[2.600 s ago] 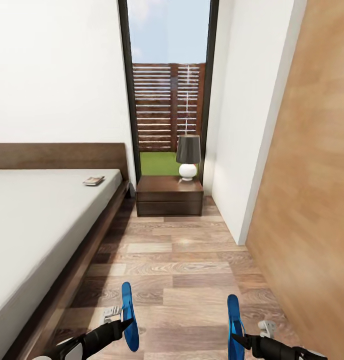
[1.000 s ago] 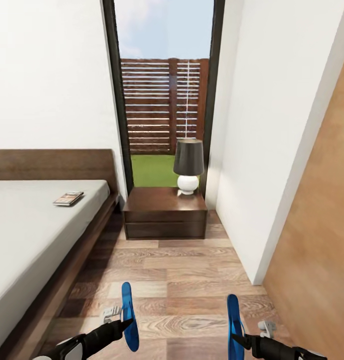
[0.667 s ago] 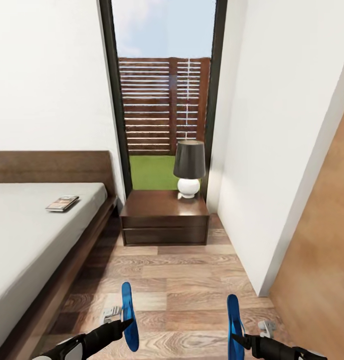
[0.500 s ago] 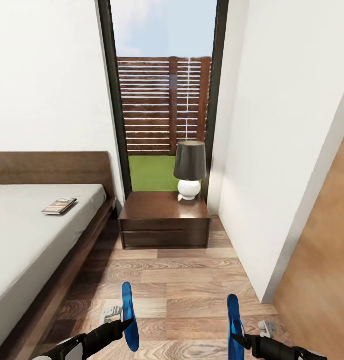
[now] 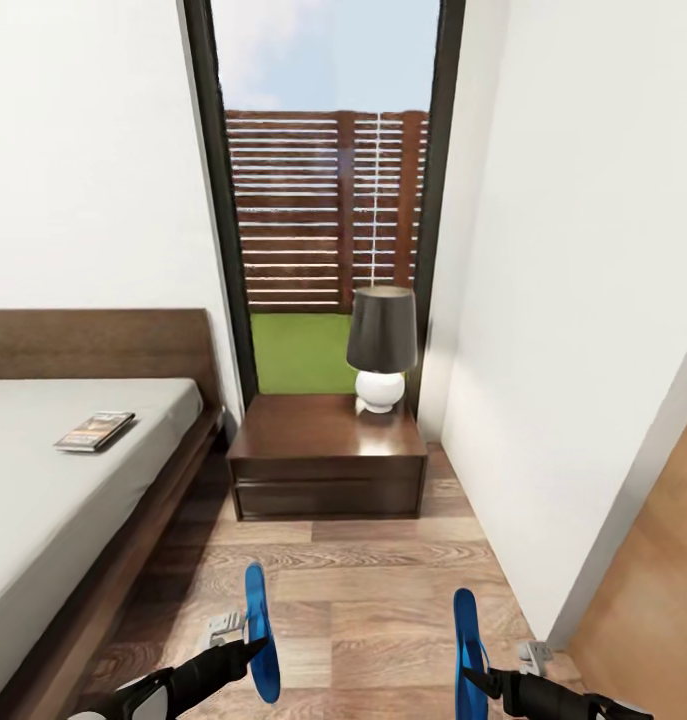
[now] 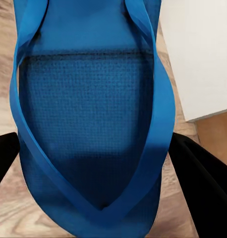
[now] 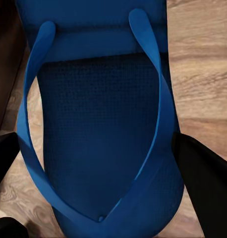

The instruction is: In the bedroom, move the book from the bed onto either nightstand, and place the two sandals side by side next to the bed.

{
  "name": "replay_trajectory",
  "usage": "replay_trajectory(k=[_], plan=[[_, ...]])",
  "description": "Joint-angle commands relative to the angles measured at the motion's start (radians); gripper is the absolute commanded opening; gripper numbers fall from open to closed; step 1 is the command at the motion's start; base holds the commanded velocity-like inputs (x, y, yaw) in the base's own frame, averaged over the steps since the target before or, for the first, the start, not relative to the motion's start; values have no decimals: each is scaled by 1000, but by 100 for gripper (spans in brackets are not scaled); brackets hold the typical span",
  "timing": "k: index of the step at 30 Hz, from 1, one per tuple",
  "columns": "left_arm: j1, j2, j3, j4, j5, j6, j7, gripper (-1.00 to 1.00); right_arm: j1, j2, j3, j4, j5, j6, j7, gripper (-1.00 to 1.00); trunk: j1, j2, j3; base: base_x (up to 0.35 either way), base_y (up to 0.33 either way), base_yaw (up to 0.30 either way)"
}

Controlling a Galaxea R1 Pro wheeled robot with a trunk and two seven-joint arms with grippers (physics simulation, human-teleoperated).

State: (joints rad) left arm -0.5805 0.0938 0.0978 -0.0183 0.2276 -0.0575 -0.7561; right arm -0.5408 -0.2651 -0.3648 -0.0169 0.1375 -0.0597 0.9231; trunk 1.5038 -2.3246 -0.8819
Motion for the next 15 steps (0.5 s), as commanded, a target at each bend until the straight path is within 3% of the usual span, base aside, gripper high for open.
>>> replay_trajectory(k=[1,15], plan=[[-1,0,10,1,-5,-4,-4,-100,-1,0,-9,0,10,-6,2,-100,0,0,-1,314,0,0],[-1,0,10,1,-5,-4,-4,-100,-1,0,-9,0,11,-6,3,-100,0,0,-1,314,0,0]])
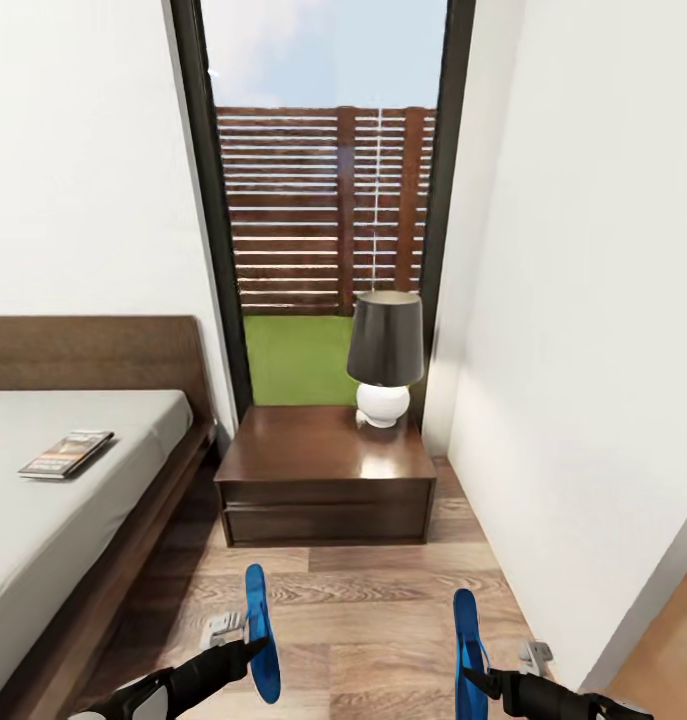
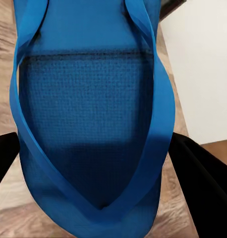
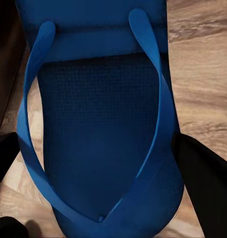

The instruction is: In the bedroom, move the book from the bed onto either nightstand, and place the two sandals side by side next to the bed.

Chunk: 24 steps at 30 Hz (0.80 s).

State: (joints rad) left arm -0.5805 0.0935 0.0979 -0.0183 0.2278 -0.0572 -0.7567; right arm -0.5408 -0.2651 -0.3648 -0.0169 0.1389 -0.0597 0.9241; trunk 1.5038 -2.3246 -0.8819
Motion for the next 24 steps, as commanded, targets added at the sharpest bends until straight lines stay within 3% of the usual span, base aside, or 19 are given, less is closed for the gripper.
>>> replay_trajectory(k=[1,17,24], plan=[[-1,0,10,1,-5,-4,-3,-100,-1,0,-9,0,10,-6,2,-100,0,0,-1,314,0,0],[-1,0,10,1,-5,-4,-3,-100,-1,0,-9,2,9,-6,1,-100,0,0,-1,314,0,0],[-1,0,10,1,-5,-6,-4,-100,-1,0,-10,1,8,-6,2,-100,0,0,-1,56,0,200]])
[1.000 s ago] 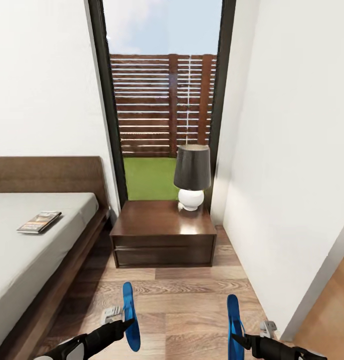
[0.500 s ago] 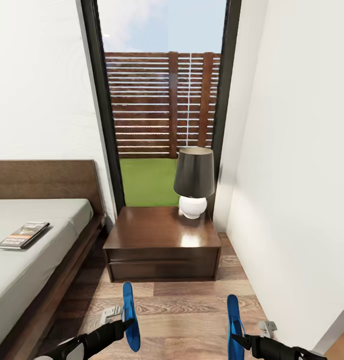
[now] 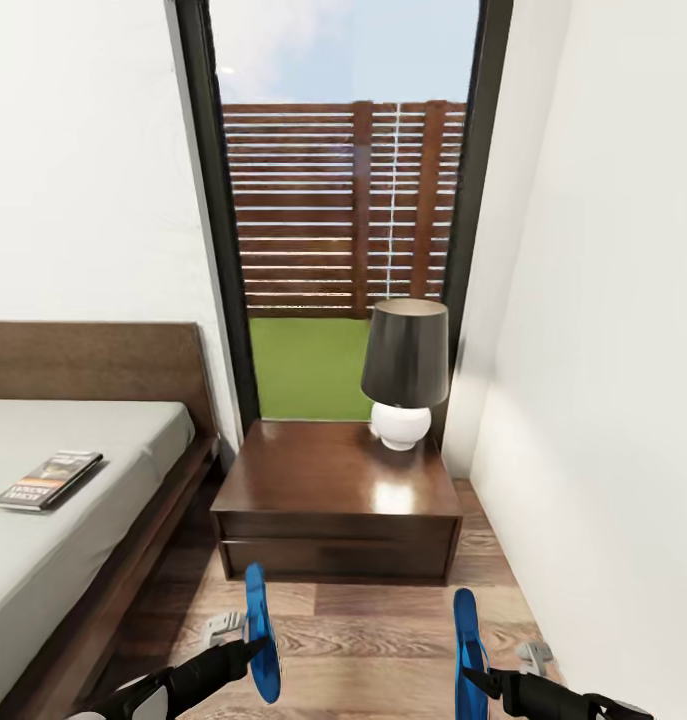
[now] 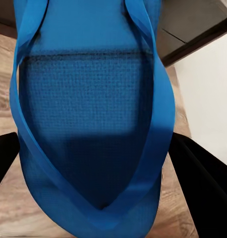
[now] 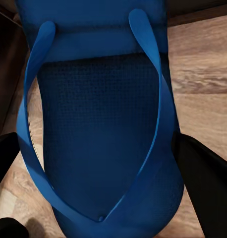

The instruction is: In the bedroom, move the book from the bed onto either nightstand, and place the two sandals side by side next to the bed.

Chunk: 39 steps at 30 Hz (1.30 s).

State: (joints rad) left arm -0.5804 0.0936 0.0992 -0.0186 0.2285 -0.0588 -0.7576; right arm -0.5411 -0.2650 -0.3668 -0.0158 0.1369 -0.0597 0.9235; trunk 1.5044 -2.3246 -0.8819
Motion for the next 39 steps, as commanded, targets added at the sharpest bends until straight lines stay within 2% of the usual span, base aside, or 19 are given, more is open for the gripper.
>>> replay_trajectory(k=[1,39], plan=[[-1,0,8,2,-6,-4,-3,-100,0,0,-8,0,10,-6,2,-100,0,0,-1,1,0,286],[1,-5,8,2,-5,-6,-3,-100,0,0,-8,0,10,-6,1,-100,0,0,-1,0,-31,288]])
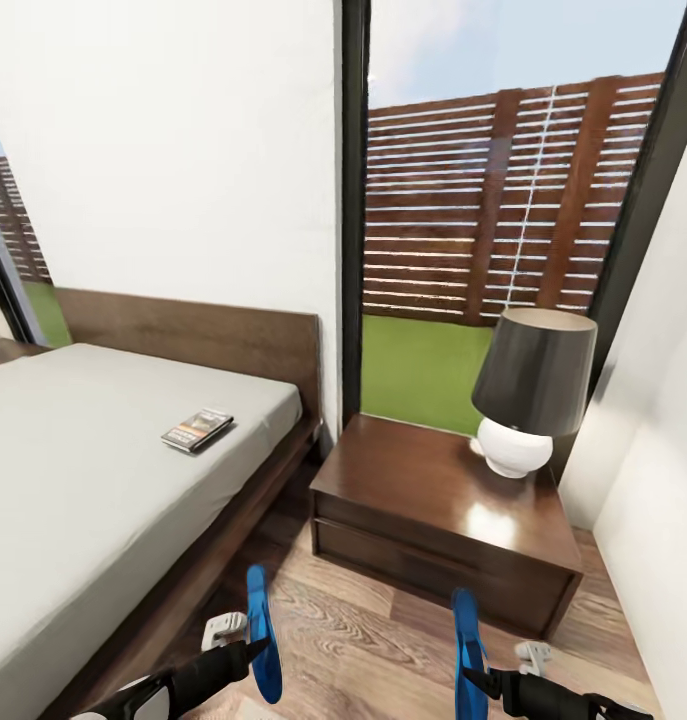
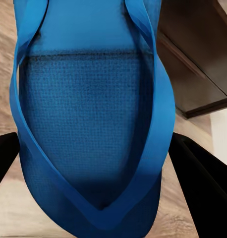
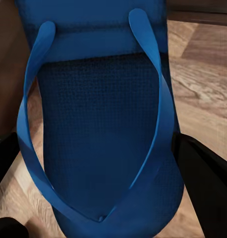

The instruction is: In the bedroom, move the book from the bed onto either nightstand, and place the two sandals side by side next to the bed.

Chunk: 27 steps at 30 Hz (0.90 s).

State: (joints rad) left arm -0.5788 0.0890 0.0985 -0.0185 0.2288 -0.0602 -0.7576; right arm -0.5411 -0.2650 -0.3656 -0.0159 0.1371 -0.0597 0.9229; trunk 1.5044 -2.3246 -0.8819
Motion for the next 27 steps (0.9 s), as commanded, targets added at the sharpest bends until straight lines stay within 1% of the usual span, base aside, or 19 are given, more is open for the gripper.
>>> replay_trajectory(k=[1,8,14,27], plan=[[-1,0,9,2,-6,-4,-3,-100,0,0,-9,0,10,-6,2,-100,0,0,-1,0,0,288],[-1,0,9,2,-5,-4,-2,-100,0,0,-9,1,10,-6,2,-100,0,0,-1,-7,0,288],[-1,0,9,2,-5,-4,-2,-100,0,0,-9,0,10,-6,2,-100,0,0,-1,-192,0,288],[-1,0,9,2,-5,-4,-2,-100,0,0,-9,0,10,-6,2,-100,0,0,-1,-9,0,288]])
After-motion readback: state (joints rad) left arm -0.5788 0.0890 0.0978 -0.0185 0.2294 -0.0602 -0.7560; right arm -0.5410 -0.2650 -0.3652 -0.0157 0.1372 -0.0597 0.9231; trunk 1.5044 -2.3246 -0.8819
